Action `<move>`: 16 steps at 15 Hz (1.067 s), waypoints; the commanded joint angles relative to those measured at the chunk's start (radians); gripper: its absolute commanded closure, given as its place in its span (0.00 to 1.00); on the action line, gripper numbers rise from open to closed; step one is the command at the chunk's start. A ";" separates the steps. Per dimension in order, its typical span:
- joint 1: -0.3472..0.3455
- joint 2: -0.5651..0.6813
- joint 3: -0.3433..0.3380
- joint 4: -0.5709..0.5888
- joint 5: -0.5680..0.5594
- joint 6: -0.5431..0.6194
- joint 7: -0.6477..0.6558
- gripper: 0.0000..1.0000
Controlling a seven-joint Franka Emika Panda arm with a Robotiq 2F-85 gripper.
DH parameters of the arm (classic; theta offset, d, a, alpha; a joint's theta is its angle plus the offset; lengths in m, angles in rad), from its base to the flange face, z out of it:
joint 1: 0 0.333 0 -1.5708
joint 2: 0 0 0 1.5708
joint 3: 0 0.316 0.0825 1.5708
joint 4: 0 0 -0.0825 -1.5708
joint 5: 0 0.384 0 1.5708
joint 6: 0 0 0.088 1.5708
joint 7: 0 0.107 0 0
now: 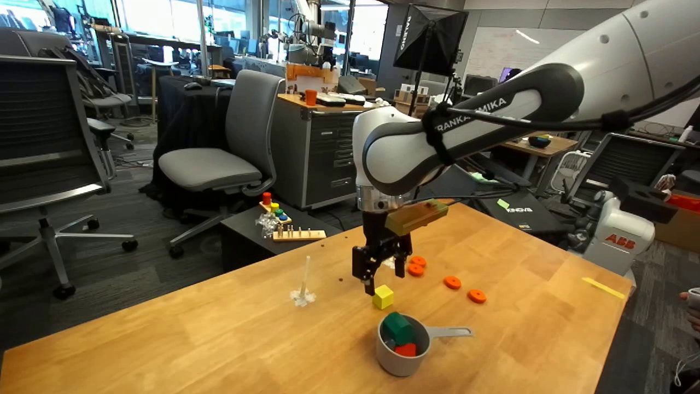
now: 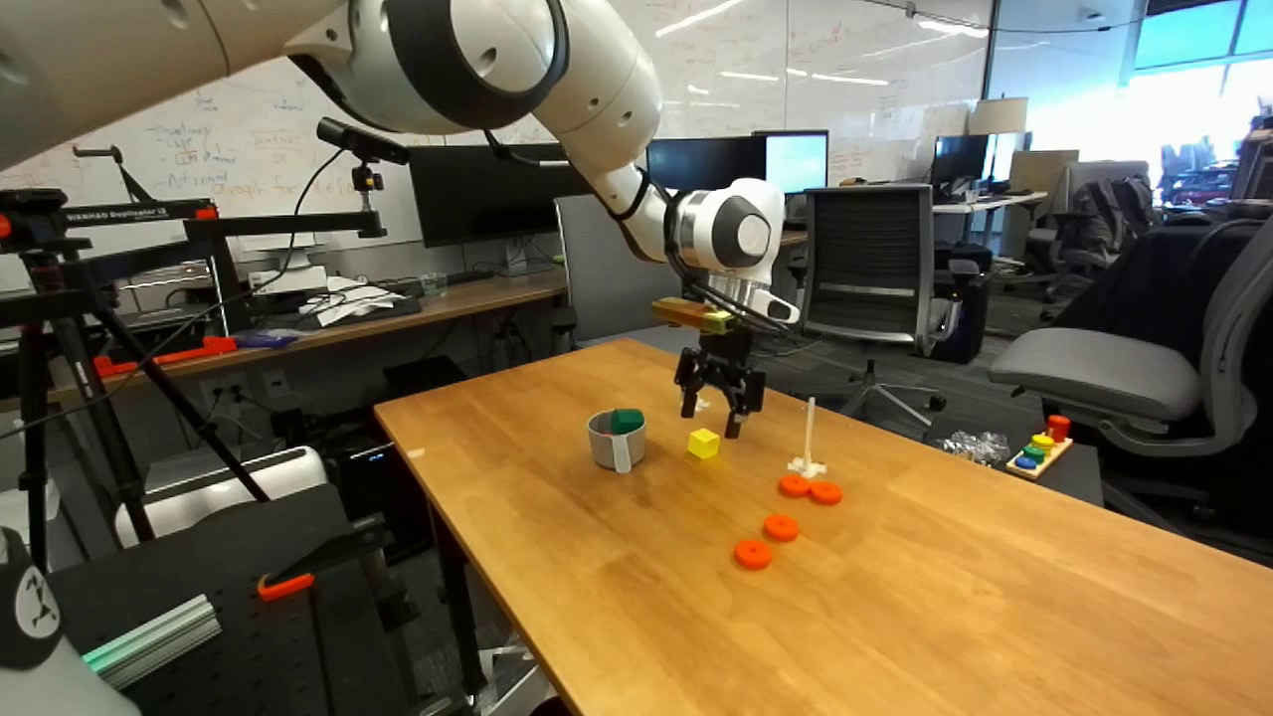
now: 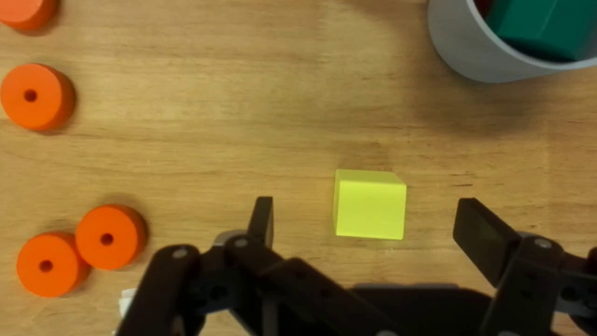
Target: Put the orange, green and yellow blocks in the gray pot respectively
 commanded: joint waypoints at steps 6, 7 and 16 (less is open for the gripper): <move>0.006 0.117 0.005 0.172 0.050 -0.042 -0.015 0.51; 0.001 0.122 0.008 0.180 0.061 -0.043 -0.015 0.60; -0.020 -0.016 0.030 0.087 0.123 0.022 0.004 0.86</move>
